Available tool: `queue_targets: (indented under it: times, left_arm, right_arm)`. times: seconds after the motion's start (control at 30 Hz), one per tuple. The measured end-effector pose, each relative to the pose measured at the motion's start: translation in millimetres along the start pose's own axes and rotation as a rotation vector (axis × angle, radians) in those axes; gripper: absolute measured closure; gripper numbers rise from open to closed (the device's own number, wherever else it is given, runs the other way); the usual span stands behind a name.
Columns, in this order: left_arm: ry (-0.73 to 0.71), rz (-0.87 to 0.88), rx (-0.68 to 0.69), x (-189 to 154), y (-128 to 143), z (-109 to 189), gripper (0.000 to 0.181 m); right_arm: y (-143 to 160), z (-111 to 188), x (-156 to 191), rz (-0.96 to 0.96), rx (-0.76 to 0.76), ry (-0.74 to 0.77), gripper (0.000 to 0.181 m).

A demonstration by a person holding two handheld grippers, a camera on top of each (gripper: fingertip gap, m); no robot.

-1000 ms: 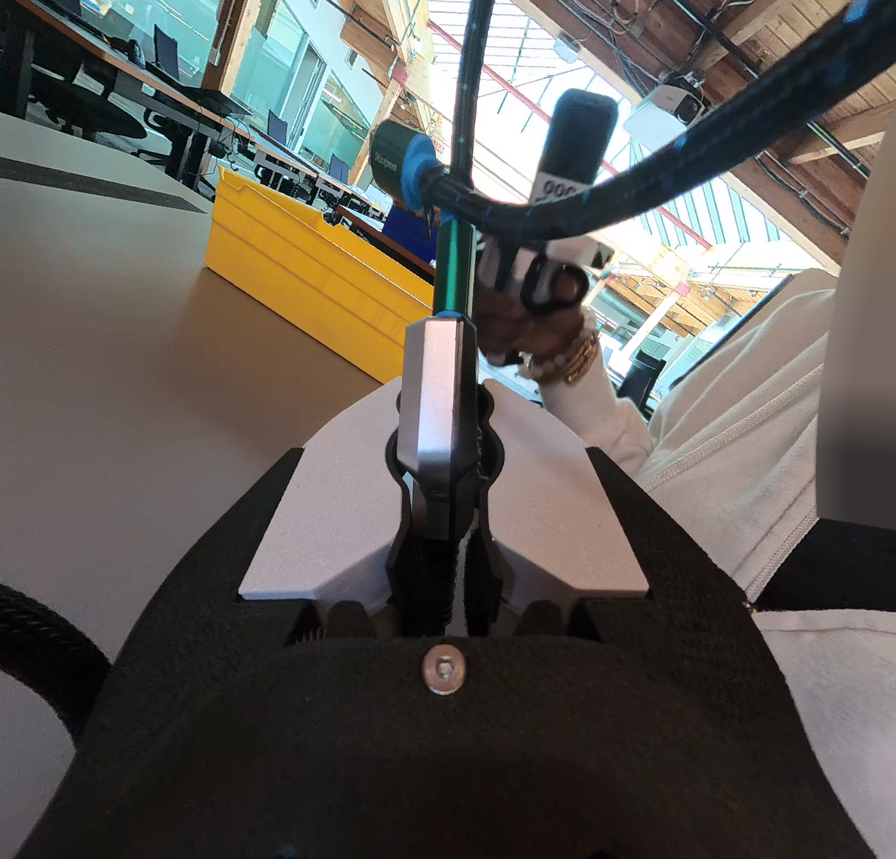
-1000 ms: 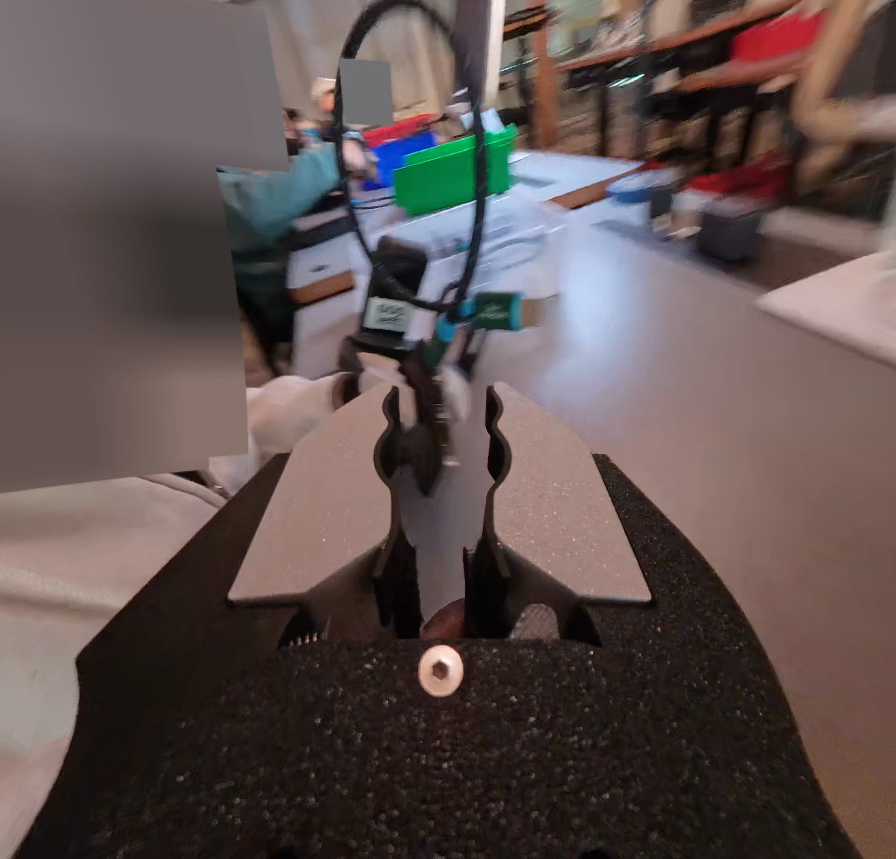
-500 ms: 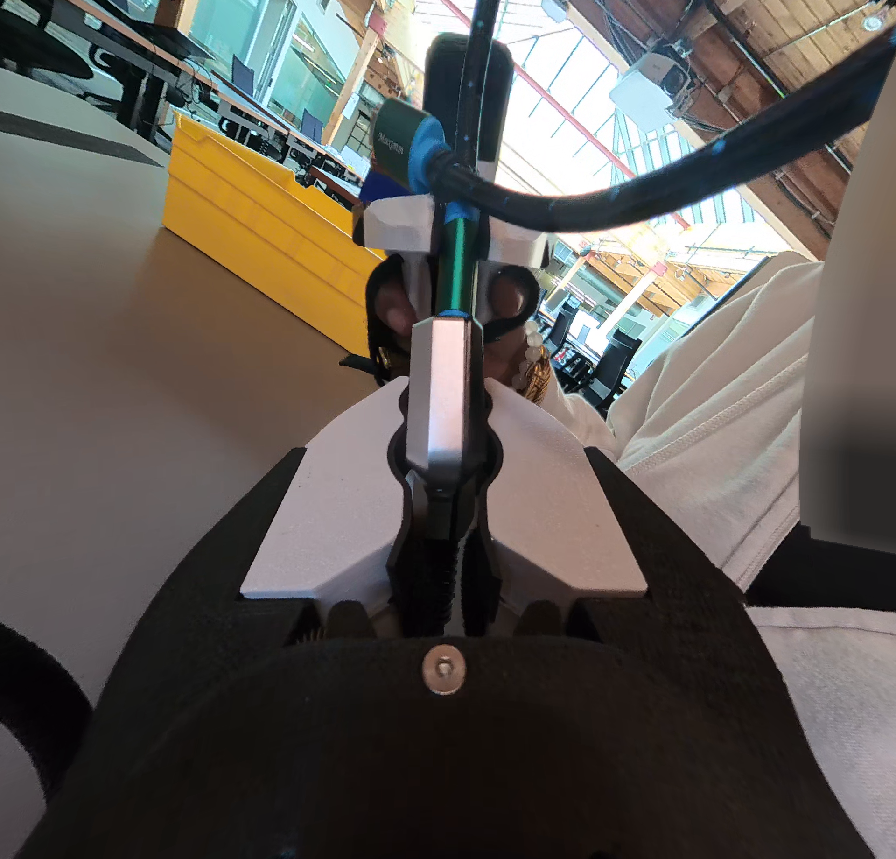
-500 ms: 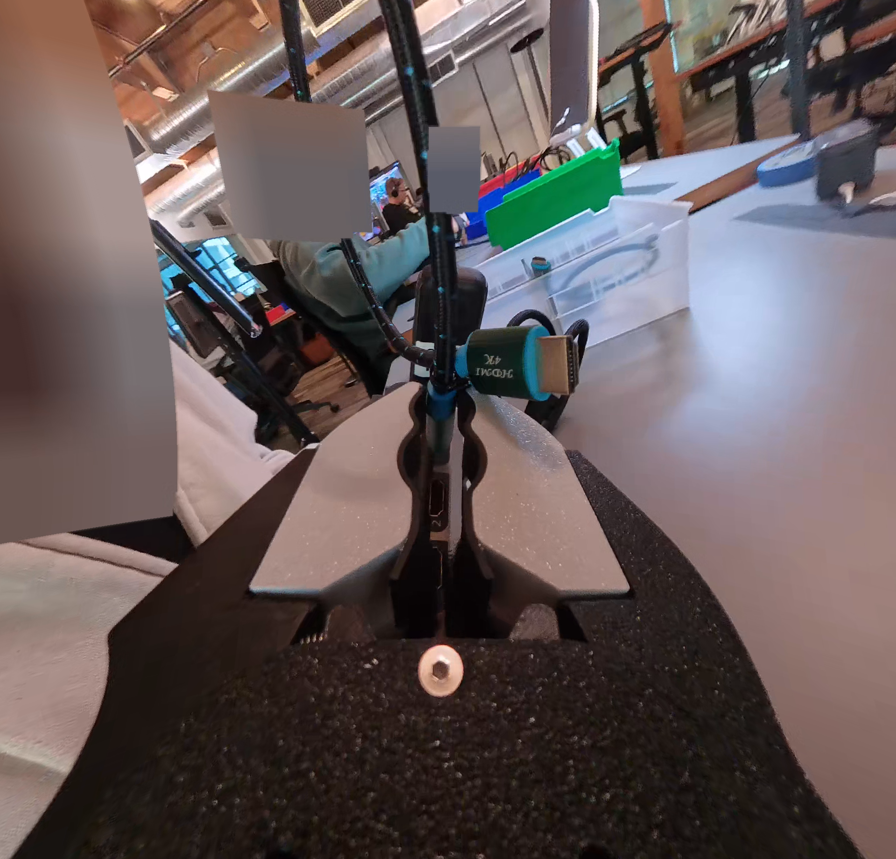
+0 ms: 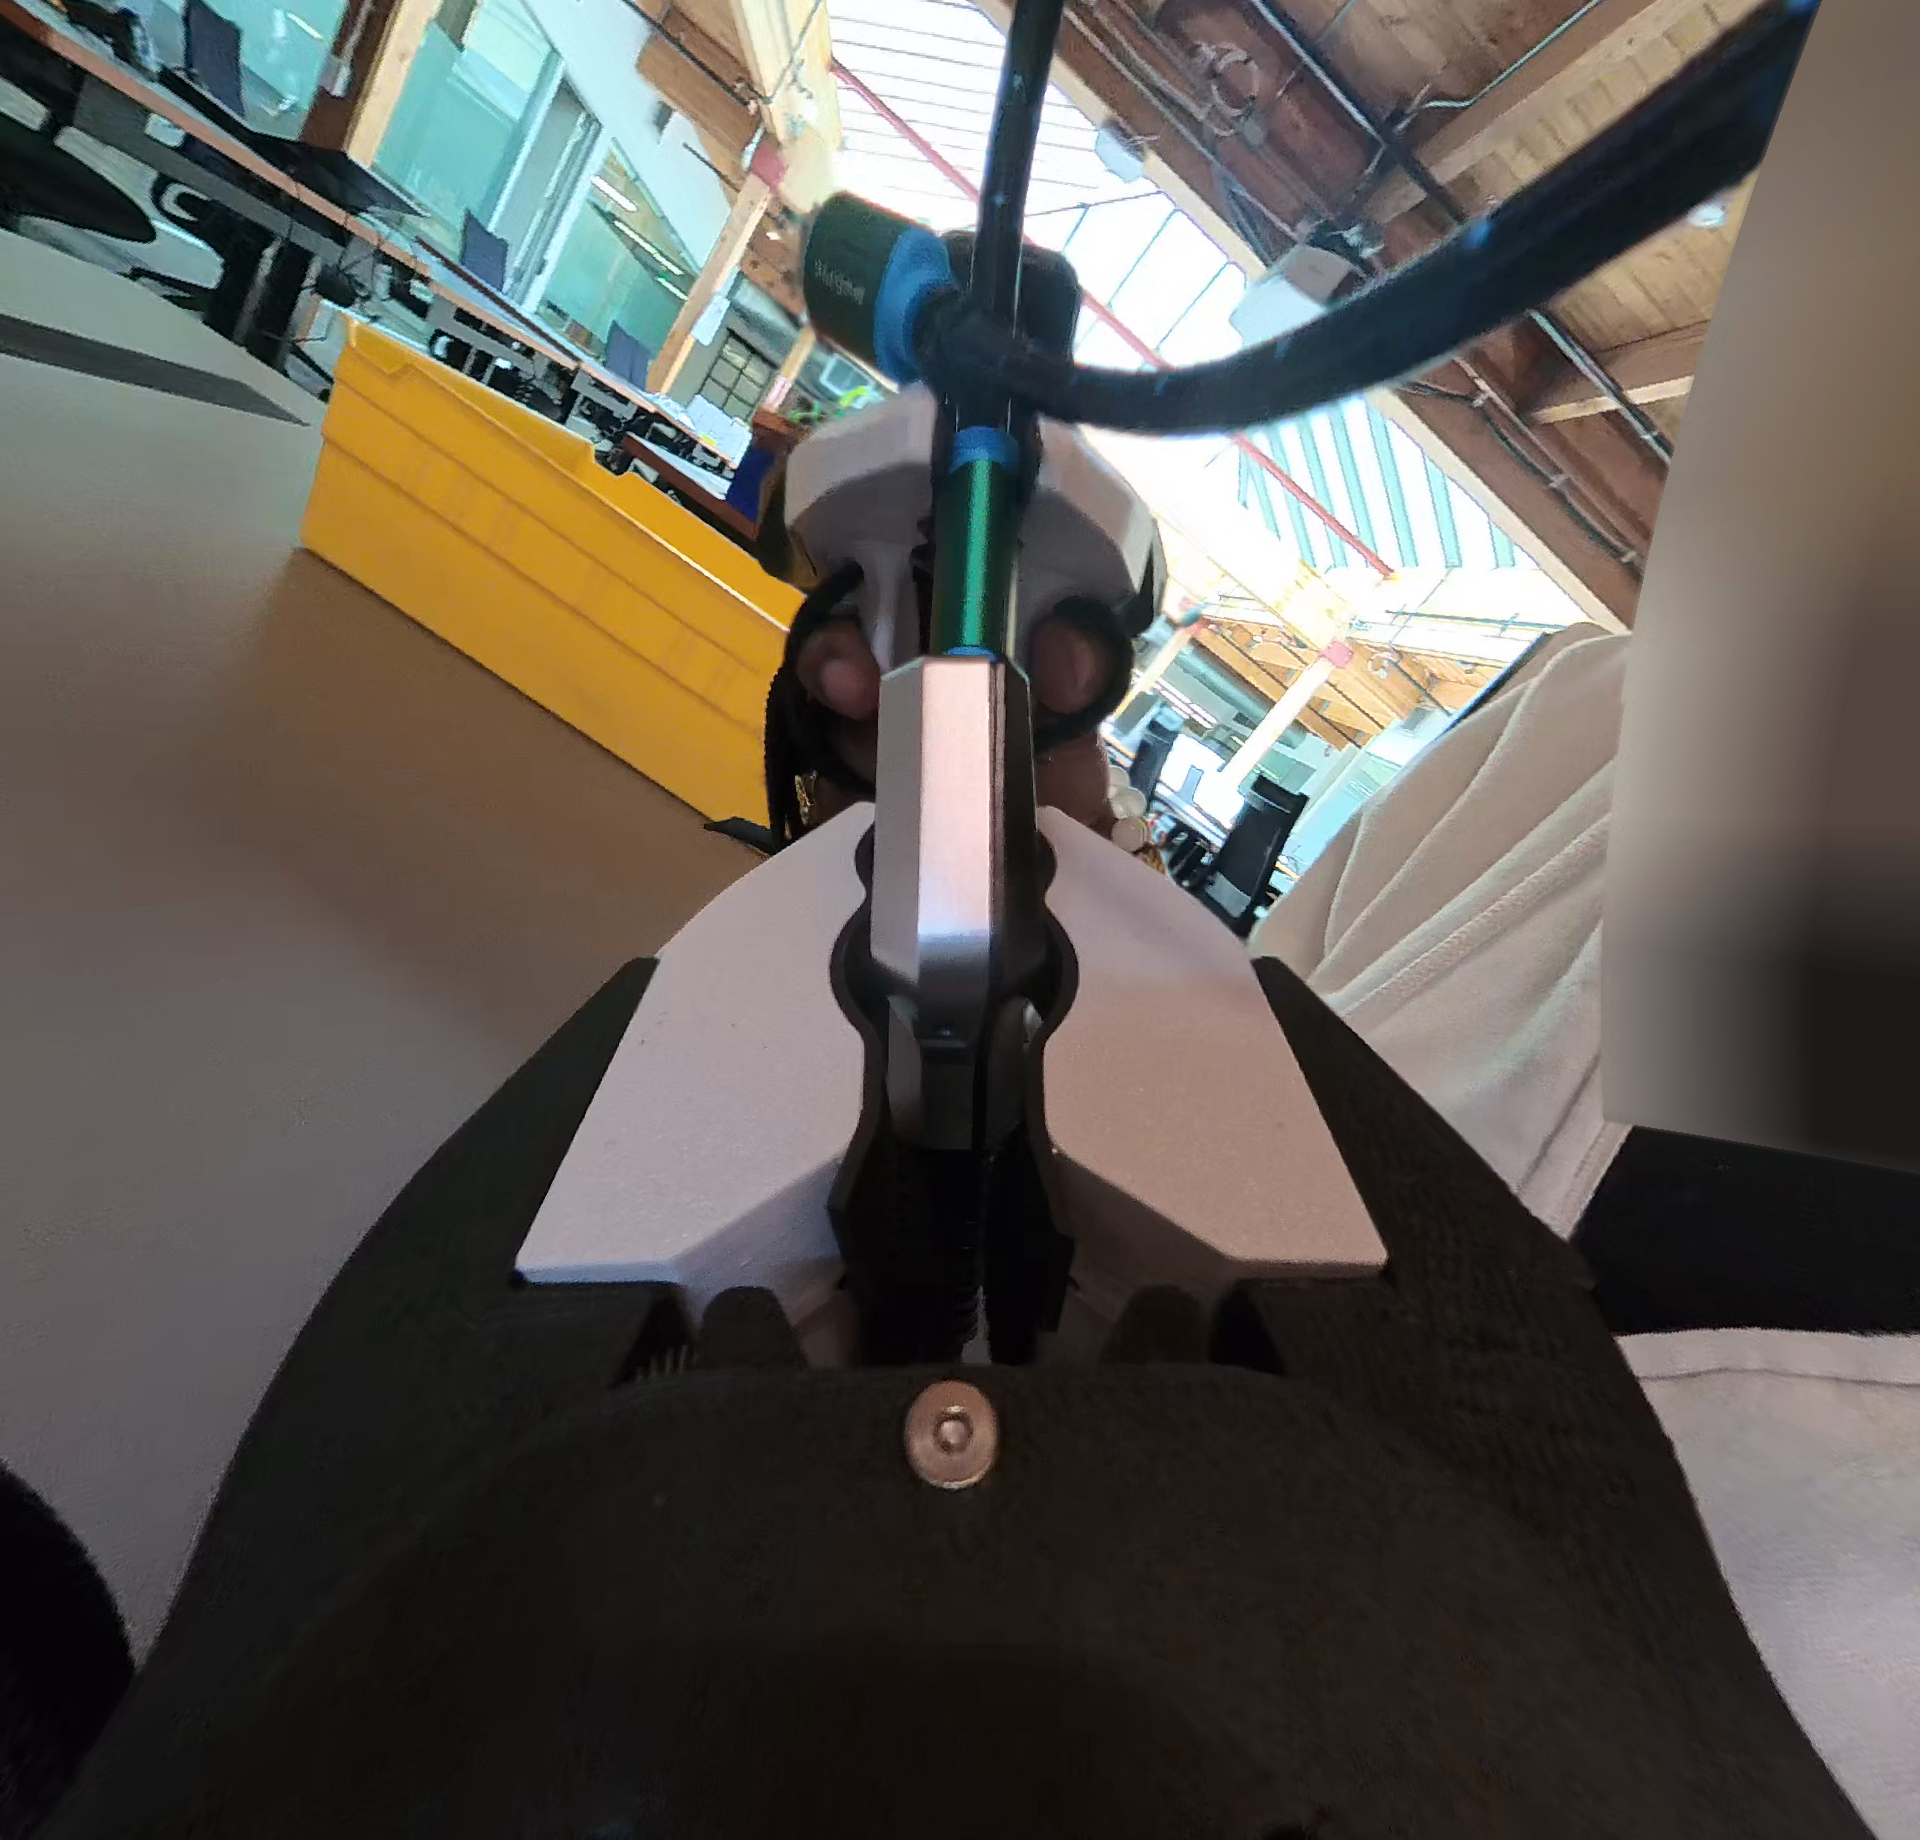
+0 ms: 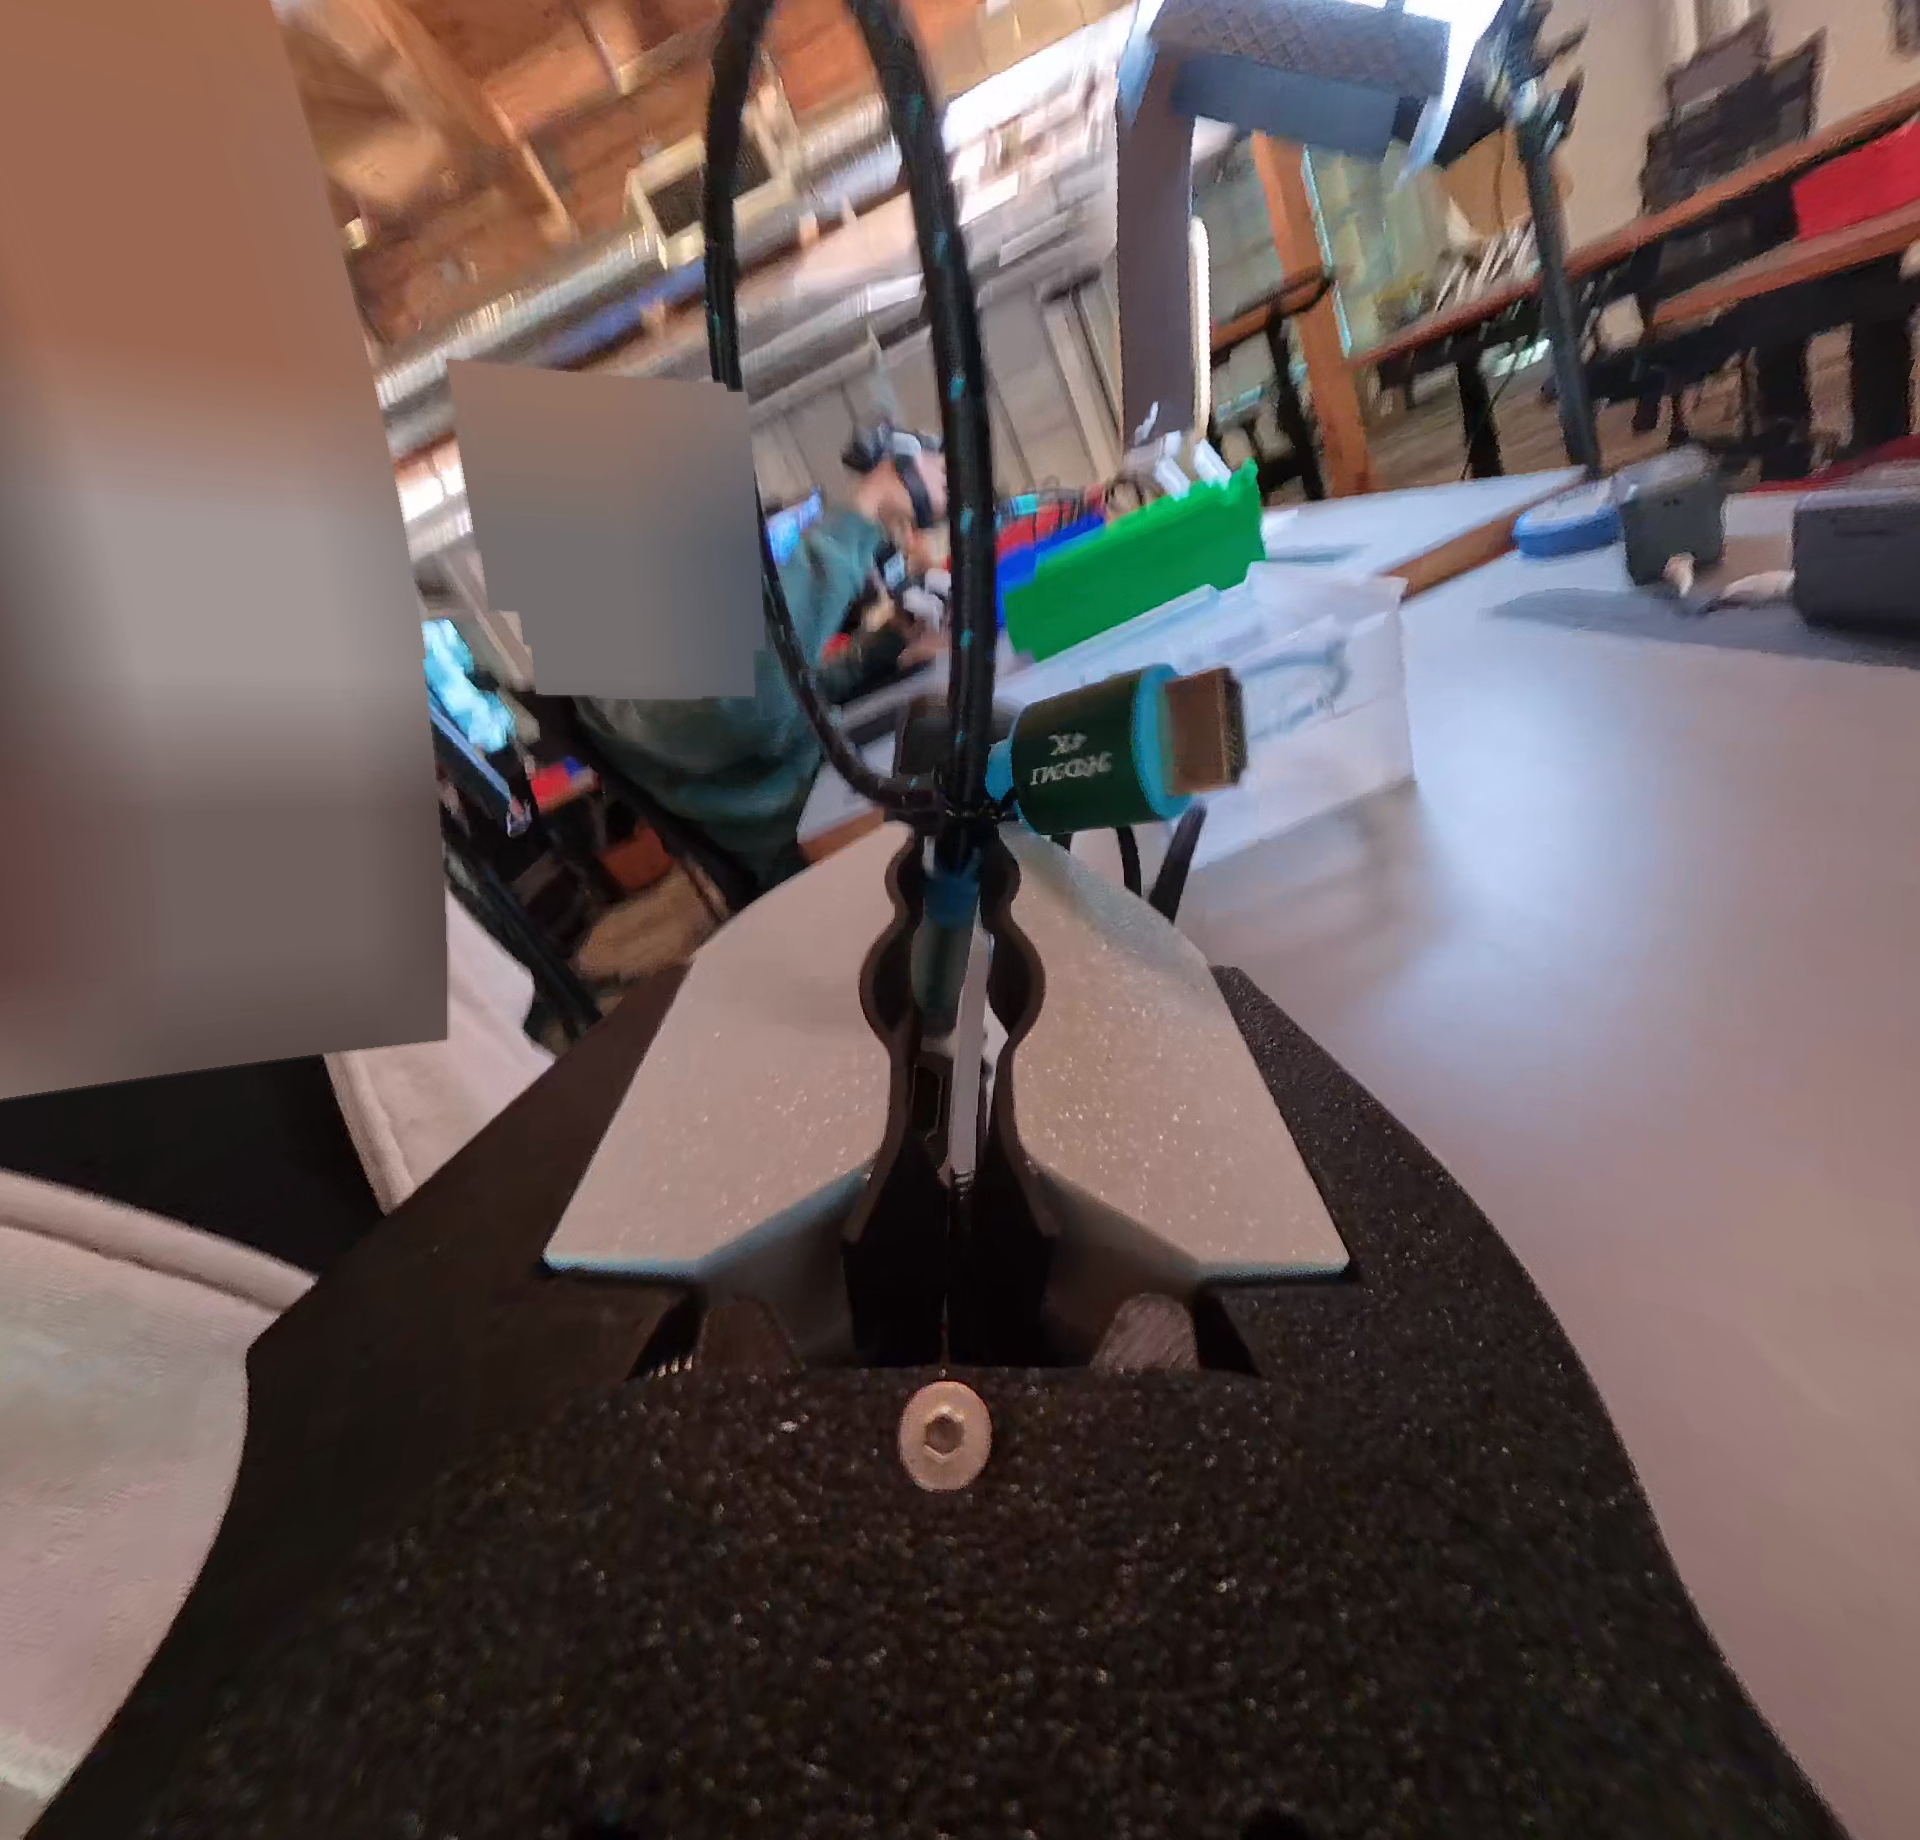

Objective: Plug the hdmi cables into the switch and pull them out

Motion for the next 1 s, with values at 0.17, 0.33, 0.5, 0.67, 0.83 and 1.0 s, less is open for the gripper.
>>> queue_targets:
  times: [0.17,0.33,0.5,0.67,0.83,1.0]
  left_arm:
    - [0.063,-0.001,0.026,-5,2,-4,0.159]
    - [0.024,0.001,0.064,-5,7,-4,0.159]
    - [0.038,-0.063,0.114,-11,18,-3,0.159]
    - [0.021,-0.074,-0.113,-12,-7,21,0.159]
    - [0.103,-0.038,-0.182,-17,-13,25,0.158]
    - [0.076,-0.031,-0.128,-14,-8,20,0.158]
  right_arm:
    - [-28,13,8,0.12,0.012,0.05,0.176]
    - [-29,8,8,0.092,-0.023,0.111,0.176]
    - [-124,108,-19,0.299,-0.397,0.496,0.175]
    - [-173,149,46,0.651,0.073,0.69,0.175]
    - [-174,232,57,0.617,0.392,1.043,0.175]
    - [-130,297,19,0.315,0.726,1.172,0.175]
Point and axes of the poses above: each gripper's, where its closed fingertips meet, z back along the fingers, y out of its underside, x = y × z across the jaws, the point moved 8 cm from there along z, back along the fingers, and after that the axes turned 13 degrees about z, right-handed, at the moved point
